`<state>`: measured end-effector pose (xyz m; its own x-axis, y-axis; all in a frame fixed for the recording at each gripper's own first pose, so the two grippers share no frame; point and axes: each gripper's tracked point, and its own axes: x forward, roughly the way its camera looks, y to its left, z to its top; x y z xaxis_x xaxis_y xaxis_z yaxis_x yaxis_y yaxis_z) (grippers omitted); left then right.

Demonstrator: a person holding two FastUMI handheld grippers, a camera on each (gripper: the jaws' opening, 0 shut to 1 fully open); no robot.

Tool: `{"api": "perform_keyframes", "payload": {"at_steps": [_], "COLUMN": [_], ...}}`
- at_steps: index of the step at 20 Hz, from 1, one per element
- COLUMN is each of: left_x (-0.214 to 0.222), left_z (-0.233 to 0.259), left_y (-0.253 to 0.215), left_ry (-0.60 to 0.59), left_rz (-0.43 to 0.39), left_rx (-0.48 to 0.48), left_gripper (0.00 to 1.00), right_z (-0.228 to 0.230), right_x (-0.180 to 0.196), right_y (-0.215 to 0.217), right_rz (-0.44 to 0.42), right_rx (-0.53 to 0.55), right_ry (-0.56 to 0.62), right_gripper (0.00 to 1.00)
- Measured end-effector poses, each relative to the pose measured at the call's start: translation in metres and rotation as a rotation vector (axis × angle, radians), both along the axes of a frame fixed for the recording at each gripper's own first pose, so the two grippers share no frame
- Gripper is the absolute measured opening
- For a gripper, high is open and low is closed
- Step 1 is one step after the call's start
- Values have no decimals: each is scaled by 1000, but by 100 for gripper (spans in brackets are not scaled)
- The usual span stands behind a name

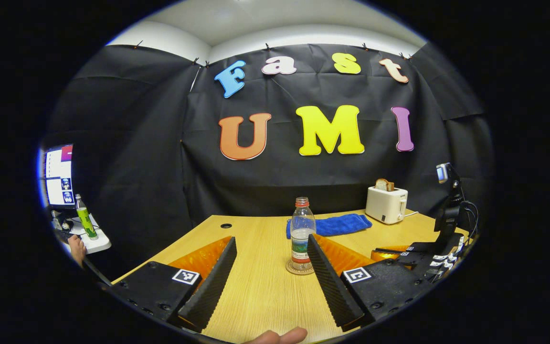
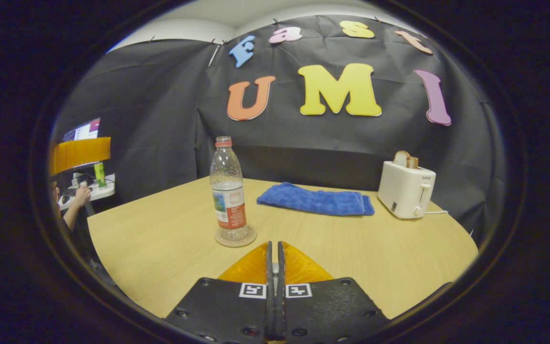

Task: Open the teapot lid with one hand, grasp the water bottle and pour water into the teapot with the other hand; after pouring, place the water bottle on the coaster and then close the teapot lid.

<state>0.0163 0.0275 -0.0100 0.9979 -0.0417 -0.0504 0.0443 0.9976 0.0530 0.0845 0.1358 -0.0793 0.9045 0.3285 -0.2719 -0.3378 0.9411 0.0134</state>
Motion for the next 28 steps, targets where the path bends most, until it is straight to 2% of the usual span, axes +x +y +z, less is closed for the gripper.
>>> {"api": "perform_keyframes", "payload": {"at_steps": [6,13,20,23,24,25,26,28], "left_x": [4,6,9,9,9,9,9,8], "left_z": [-10,-13,-20,-18,-18,-19,-19,-17], "left_y": [6,2,7,-1,-2,-2,-1,-4], "left_ry": [32,26,53,41,40,44,46,48], "left_rz": [17,25,51,30,23,24,28,24], "left_rx": [12,80,105,100,97,92,89,74], "left_gripper": [93,93,93,93,94,93,94,93], "right_z": [-5,-4,-1,9,15,21,29,47], "right_x": [7,12,6,-1,-4,-7,-12,-24], "right_y": [-2,-2,4,-7,-12,-15,-18,-23], "right_rz": [-19,-30,-7,-47,-64,-72,-72,-69], "right_rx": [23,19,69,51,42,41,49,65], "right_ry": [24,24,21,-7,-24,-39,-54,-85], "right_gripper": [0,1,10,36,41,52,55,78]}}
